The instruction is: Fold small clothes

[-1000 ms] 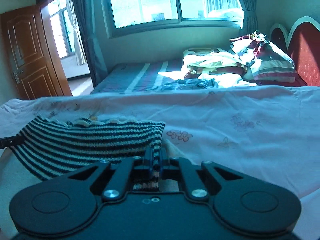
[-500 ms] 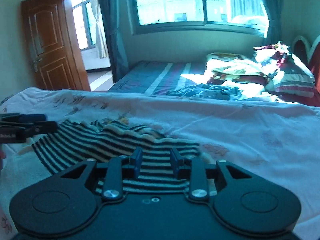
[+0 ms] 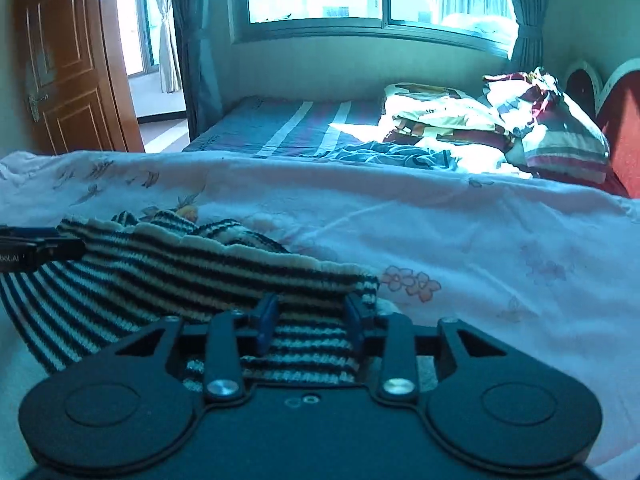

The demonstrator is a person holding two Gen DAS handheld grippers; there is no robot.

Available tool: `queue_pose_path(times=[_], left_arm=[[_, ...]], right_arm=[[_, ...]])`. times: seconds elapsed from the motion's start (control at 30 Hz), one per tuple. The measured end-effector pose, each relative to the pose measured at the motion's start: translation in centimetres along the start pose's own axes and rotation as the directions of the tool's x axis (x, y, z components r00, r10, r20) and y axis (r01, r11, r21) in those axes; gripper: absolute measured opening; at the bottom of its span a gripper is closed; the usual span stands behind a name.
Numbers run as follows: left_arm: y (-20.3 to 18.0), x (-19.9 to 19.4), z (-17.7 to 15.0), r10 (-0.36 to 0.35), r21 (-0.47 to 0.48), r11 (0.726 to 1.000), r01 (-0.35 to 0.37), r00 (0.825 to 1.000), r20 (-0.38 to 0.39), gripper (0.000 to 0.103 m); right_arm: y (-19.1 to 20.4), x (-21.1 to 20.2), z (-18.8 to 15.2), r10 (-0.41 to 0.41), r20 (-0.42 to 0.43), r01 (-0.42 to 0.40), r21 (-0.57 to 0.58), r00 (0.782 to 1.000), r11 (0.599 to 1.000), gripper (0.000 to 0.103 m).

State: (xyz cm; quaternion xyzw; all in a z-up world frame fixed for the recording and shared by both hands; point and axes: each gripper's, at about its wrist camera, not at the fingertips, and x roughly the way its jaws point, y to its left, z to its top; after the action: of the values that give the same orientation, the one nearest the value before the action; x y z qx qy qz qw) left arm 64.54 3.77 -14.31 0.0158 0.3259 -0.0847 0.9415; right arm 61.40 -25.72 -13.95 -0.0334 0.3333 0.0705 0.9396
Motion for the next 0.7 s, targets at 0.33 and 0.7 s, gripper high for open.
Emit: queue_pose_path(times=[0.33,0.7], left_arm=[[-4.1,-8.3,-3.8,-0.078,0.027,0.997,0.077,0.995,0.063,0.071],[1.5,-11.5,-8.1,0.026,-0.029,0.999,-0.026,0.999,0.026,0.073]], right_arm=[[5.5,-7.9,-4.0,0.167,0.045,-0.163,-0.09,0.985,0.983,0.039],[1.7,-10.7,-7.4,-0.016,0.031,0.016,-0.024,0.999,1.0,0.043]])
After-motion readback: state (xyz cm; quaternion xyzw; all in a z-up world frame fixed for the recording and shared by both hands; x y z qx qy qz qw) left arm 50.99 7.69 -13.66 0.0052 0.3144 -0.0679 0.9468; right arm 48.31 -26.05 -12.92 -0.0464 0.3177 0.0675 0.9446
